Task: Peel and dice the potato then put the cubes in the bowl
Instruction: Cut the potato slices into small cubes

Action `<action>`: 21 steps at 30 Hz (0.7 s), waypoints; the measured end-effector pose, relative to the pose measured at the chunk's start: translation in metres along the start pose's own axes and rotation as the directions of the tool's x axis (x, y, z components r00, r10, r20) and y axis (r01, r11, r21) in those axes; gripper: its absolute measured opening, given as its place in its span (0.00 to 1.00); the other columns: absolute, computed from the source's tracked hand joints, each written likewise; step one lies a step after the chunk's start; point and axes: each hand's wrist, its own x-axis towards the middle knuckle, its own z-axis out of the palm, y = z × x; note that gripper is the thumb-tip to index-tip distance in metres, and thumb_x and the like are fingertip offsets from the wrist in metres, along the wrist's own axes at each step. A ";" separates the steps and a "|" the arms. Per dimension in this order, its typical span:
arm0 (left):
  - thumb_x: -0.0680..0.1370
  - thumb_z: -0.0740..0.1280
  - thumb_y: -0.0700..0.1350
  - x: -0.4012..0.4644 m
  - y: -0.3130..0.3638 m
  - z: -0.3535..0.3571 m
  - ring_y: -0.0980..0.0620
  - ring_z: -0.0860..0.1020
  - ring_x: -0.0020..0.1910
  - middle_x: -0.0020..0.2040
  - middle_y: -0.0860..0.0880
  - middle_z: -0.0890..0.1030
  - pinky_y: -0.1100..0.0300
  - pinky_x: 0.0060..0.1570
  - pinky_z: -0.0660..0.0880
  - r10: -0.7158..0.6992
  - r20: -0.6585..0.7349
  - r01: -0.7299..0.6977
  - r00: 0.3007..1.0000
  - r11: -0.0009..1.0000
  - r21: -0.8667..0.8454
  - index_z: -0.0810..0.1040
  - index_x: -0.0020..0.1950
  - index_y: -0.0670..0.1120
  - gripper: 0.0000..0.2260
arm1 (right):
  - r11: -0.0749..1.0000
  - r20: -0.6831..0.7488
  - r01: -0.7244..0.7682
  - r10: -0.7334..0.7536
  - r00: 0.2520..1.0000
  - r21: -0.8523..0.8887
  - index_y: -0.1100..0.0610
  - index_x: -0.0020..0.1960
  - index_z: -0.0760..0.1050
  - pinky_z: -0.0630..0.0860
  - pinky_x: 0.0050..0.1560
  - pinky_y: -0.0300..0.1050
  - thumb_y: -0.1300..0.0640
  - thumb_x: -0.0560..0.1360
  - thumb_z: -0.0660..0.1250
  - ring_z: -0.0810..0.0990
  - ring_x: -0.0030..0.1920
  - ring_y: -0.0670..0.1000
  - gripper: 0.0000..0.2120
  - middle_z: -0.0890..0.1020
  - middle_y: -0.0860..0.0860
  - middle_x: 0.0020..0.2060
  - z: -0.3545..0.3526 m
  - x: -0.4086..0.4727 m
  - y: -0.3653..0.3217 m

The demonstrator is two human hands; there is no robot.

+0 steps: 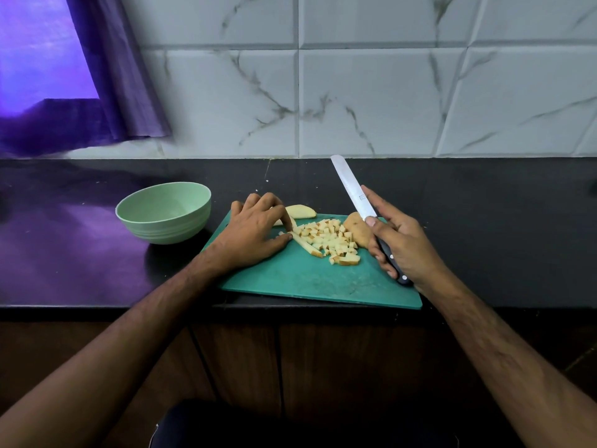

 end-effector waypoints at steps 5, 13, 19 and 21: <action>0.78 0.67 0.61 -0.001 0.000 0.002 0.52 0.67 0.60 0.59 0.56 0.71 0.51 0.55 0.59 -0.052 -0.033 0.055 0.998 0.996 0.071 0.77 0.54 0.57 0.10 | 1.000 0.006 0.003 -0.003 1.000 -0.014 0.35 0.77 0.64 0.65 0.19 0.37 0.56 0.86 0.59 0.63 0.20 0.50 0.24 0.70 0.54 0.27 0.001 0.001 0.001; 0.78 0.69 0.55 0.000 0.001 -0.001 0.55 0.65 0.58 0.57 0.59 0.70 0.53 0.52 0.57 -0.024 0.002 0.024 1.000 0.998 -0.062 0.79 0.52 0.59 0.04 | 1.000 0.005 -0.002 0.002 1.000 -0.029 0.35 0.77 0.63 0.65 0.18 0.36 0.56 0.86 0.58 0.64 0.20 0.49 0.24 0.71 0.52 0.26 0.000 0.000 -0.001; 0.75 0.63 0.61 0.000 0.001 -0.001 0.58 0.64 0.57 0.56 0.60 0.70 0.54 0.52 0.55 0.036 0.012 -0.035 0.999 0.997 -0.071 0.78 0.54 0.60 0.11 | 1.000 -0.003 0.000 0.000 1.000 -0.026 0.37 0.78 0.64 0.64 0.18 0.35 0.57 0.86 0.59 0.63 0.20 0.48 0.24 0.70 0.54 0.27 0.001 0.000 -0.001; 0.76 0.62 0.61 0.000 0.001 -0.002 0.57 0.64 0.57 0.57 0.60 0.70 0.54 0.53 0.56 0.060 0.011 -0.059 0.998 0.997 -0.052 0.78 0.54 0.60 0.11 | 1.000 -0.003 0.000 0.000 1.000 -0.023 0.37 0.78 0.64 0.64 0.18 0.35 0.57 0.86 0.59 0.64 0.20 0.48 0.24 0.70 0.54 0.27 0.001 0.000 -0.001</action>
